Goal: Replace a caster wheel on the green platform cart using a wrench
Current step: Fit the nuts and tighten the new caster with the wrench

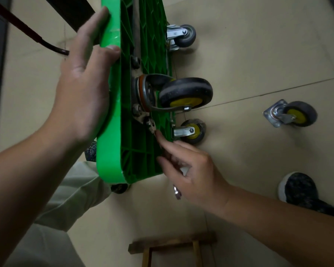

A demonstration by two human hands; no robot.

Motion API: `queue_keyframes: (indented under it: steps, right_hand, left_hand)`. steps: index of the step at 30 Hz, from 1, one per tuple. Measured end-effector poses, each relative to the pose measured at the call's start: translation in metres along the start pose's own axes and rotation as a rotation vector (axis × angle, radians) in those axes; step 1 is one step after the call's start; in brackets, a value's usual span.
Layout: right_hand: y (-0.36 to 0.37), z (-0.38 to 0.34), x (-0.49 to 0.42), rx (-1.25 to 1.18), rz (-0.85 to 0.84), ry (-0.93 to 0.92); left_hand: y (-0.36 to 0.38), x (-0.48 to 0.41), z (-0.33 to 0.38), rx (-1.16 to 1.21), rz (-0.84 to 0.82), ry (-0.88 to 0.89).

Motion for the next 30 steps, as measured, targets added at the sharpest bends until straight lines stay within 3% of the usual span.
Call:
queue_keyframes:
  steps: [5,10,16,18,21,26,30]
  right_hand:
    - [0.005,-0.041,-0.006,-0.238,0.065,0.363]
    - [0.006,-0.073,-0.033,-0.450,0.264,0.522]
    - [0.004,-0.097,-0.047,-0.546,0.308,0.618]
    - [-0.002,-0.103,-0.036,-0.525,0.278,0.571]
    - [-0.025,-0.096,-0.007,-0.228,0.230,0.431]
    - [-0.048,-0.055,0.010,0.282,0.055,-0.026]
    - [-0.037,-0.018,0.001,0.363,-0.065,-0.201]
  left_hand:
    - [0.001,0.017,0.022,0.024,-0.006,-0.017]
    - [0.002,0.027,0.030,0.010,-0.035,0.012]
    - [0.002,0.031,0.037,0.019,-0.045,0.039]
    - [0.003,0.034,0.039,0.021,-0.045,0.043]
    - [0.002,0.036,0.040,0.039,-0.044,0.029]
    - [0.002,0.034,0.038,0.061,-0.066,0.005]
    - [0.001,0.032,0.038,0.032,-0.044,0.012]
Point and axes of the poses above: each hand's wrist, its own x-axis away from the middle knuckle, its own y-axis out of the palm, z = x × y, the point moved 5 cm from there along -x, towards the middle knuckle, and after that the axes turned 9 degrees about -y, right-handed, at the moved point
